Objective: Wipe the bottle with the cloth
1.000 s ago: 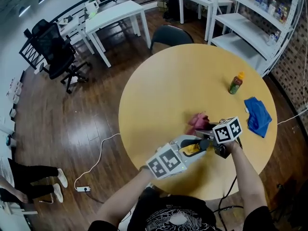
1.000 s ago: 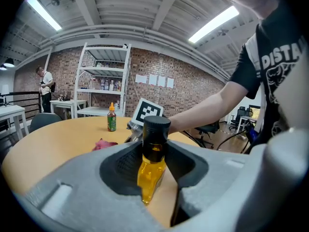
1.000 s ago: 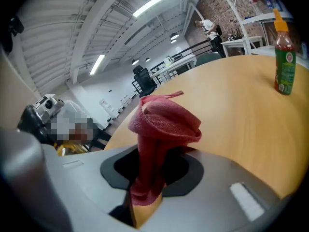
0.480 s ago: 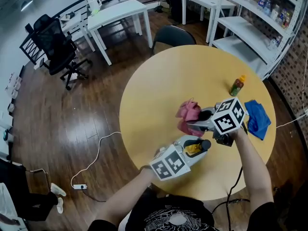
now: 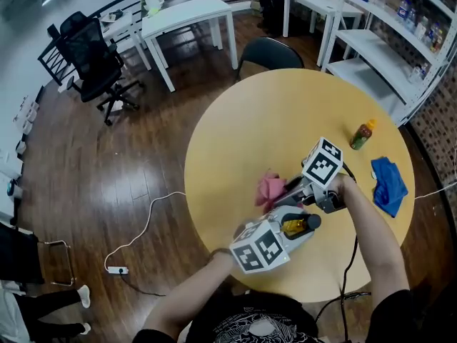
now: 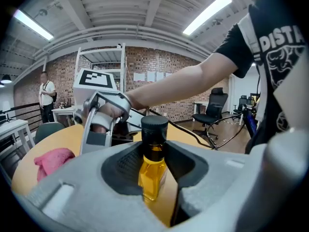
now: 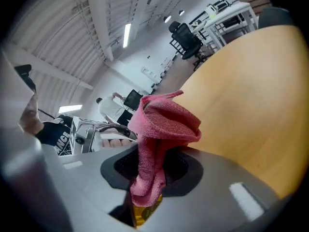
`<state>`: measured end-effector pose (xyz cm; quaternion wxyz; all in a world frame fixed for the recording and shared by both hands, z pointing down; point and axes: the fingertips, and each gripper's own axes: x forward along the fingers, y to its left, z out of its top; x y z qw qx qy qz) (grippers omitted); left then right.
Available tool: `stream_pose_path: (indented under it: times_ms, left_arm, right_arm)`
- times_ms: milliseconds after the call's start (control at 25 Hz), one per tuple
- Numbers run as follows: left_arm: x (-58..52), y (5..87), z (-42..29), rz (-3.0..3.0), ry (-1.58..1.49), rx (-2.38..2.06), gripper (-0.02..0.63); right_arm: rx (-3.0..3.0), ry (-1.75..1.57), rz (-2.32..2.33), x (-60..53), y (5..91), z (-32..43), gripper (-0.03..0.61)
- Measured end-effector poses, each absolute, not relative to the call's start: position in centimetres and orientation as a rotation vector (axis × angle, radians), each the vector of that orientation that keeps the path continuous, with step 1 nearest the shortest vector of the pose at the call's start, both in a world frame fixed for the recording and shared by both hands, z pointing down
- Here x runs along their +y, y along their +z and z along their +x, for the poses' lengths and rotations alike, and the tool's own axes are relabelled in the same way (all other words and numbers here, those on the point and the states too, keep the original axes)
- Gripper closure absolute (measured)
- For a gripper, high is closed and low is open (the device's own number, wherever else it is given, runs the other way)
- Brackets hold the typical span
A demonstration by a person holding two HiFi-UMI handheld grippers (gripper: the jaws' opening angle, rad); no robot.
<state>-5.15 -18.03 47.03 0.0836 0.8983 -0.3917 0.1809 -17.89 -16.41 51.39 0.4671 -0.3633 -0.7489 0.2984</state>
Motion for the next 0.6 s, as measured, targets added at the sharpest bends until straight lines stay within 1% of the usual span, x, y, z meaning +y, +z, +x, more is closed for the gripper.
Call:
stream_pose_path:
  times_ms: [200,600]
  left_arm:
    - [-18.3,47.0,-5.4,2.678,0.541,-1.173,0.477]
    - [-18.2,47.0,-5.4,2.67,0.523,-1.181,0.477]
  right_arm:
    - [-1.656,0.794,-0.935,-15.7,53.3,-17.2,0.477]
    - [-1.54,0.654,-0.934,-14.7,57.9,-15.9,0.476]
